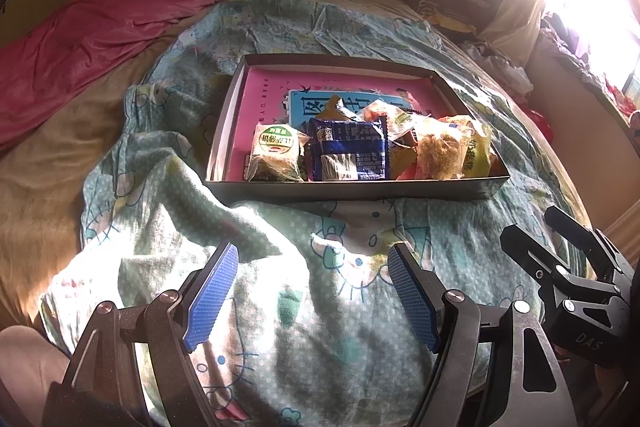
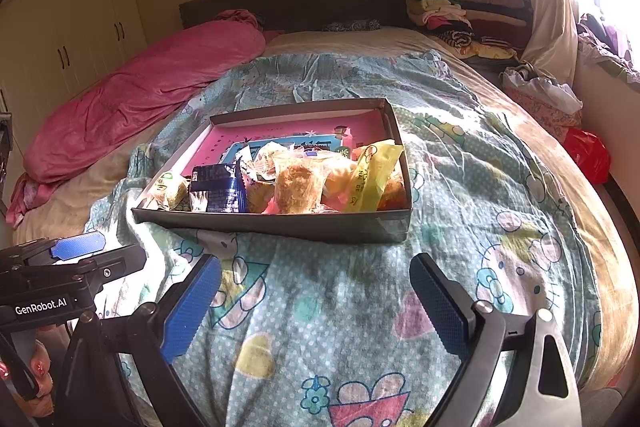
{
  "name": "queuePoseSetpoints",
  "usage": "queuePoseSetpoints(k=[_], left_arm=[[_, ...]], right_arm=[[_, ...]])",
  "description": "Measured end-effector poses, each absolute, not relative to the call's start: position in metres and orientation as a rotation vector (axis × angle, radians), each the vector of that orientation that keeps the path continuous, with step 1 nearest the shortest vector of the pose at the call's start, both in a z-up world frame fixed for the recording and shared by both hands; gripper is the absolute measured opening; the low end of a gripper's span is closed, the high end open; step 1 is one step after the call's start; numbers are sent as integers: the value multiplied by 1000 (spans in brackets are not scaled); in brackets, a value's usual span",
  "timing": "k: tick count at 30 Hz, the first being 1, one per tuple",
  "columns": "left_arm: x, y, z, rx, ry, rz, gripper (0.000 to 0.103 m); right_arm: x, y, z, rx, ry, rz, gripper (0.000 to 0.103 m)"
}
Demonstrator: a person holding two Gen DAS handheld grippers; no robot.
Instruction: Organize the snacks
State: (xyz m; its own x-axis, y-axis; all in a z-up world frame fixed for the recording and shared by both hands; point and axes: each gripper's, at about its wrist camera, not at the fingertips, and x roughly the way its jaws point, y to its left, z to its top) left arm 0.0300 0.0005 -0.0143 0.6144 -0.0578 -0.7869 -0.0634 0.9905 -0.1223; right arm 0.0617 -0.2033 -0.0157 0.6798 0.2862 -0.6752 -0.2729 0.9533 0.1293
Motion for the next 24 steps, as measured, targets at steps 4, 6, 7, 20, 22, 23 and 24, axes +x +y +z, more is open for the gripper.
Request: queuePoseSetpoints(k=[4,6,7,20,22,23,24], left_arm=[[30,0,-15,-142,908,5,79],[30,-1,-15,-141,909,1,79],[30,-1,-15,-138,910,2,79],[29,-3,-14,-129,906,2,79],[29,-3,-14,-127,907,3,79],[29,-2,-14,-127,907,4,79],[29,-3,-14,-128,905,4,79]], right_arm=[[62,-204,-16,19,761,314,95],[62,-204,-16,17,762,314,95],[62,-204,-16,16,763,314,95],[64,-205,-20,12,771,306,95],[65,-206,-20,13,769,303,95],[65,-206,-20,14,769,302,95],[65,-206,-20,14,769,300,95]])
